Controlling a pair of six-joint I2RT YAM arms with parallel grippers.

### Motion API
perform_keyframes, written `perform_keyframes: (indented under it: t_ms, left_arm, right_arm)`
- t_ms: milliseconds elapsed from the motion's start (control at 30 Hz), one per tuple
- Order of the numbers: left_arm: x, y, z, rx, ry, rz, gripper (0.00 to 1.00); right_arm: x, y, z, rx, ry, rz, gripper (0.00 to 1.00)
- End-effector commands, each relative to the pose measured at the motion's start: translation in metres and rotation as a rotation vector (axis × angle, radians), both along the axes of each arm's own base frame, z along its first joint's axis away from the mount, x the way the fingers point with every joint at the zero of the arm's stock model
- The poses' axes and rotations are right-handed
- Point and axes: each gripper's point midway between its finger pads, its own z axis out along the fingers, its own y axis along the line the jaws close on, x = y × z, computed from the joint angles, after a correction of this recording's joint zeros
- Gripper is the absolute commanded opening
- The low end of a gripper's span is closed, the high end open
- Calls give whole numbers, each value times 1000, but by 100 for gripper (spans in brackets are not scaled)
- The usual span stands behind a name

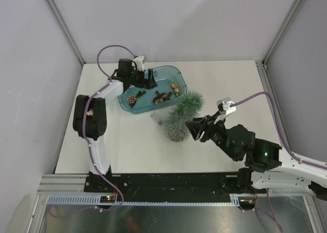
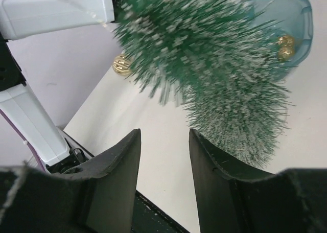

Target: Decorate the small christmas tree

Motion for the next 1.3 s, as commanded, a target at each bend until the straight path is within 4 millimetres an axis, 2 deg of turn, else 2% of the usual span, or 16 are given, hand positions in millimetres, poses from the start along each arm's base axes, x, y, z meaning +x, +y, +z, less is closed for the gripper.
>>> perform_keyframes:
  t_ms: [0, 100, 367, 433, 533, 600, 700, 767, 833, 900, 967, 1033, 1100, 1167, 1267]
  left_arm:
    - [13, -32, -1, 7, -39, -75, 97]
    - [13, -41, -17, -8, -4, -101, 90]
    - [-11, -57, -49, 22, 43, -182, 77]
    - [-14, -58, -56, 27, 59, -186, 67]
    - [-17, -57, -65, 45, 59, -205, 41]
    - [-19, -58, -65, 47, 53, -223, 25]
    - [-23, -59, -60, 52, 34, -248, 7]
    - [-25, -60, -54, 55, 16, -260, 2]
    - [-26, -61, -40, 51, -14, -267, 1]
    - [-27, -62, -10, 37, -72, -280, 0]
    - [-32, -64, 42, 6, -168, -294, 0]
    - [-40, -65, 84, -20, -248, -307, 0]
    - [-47, -66, 110, -37, -295, -313, 0]
    - [-50, -66, 118, -46, -304, -314, 0]
    - [-49, -65, 103, -39, -267, -304, 0]
  right_arm:
    - [6, -14, 14, -5, -10, -68, 47]
    - [9, -16, 17, -17, -12, -86, 47]
    - [18, -16, 16, -46, -7, -105, 47]
    - [18, -16, 16, -49, -7, -105, 46]
    - [18, -18, 20, -43, -12, -107, 46]
    - [18, -19, 22, -39, -15, -108, 46]
    - [18, -21, 26, -37, -22, -109, 45]
    - [17, -22, 28, -35, -29, -109, 44]
    - [17, -23, 31, -34, -38, -108, 43]
    - [18, -24, 35, -36, -48, -109, 42]
    - [18, -25, 38, -43, -60, -110, 41]
    - [18, -27, 41, -44, -69, -111, 41]
    - [18, -28, 42, -45, -73, -114, 40]
    - [18, -28, 43, -45, -75, -116, 40]
    - [18, -28, 43, -46, -76, -115, 39]
